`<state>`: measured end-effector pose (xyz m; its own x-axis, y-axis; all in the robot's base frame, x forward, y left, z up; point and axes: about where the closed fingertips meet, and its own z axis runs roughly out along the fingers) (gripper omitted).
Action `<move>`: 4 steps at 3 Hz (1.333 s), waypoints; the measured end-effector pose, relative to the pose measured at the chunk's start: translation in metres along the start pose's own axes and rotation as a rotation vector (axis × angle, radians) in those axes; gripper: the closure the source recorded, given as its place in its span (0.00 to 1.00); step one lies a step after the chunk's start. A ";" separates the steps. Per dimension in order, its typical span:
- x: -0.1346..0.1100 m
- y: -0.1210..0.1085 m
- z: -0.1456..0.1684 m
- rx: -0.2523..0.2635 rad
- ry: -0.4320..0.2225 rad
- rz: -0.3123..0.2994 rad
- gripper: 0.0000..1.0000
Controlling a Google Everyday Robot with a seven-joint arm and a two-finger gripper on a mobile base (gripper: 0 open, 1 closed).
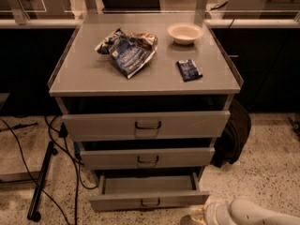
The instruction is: Close bottom drawer
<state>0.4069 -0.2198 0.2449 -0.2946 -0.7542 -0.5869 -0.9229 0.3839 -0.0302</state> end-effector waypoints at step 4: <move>0.033 -0.041 0.101 0.007 -0.044 0.017 1.00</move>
Offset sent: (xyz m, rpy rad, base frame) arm 0.0249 0.0112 -0.0701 0.0425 -0.0011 -0.0093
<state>0.4596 -0.2067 0.1446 -0.2987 -0.7238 -0.6220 -0.9161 0.4000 -0.0256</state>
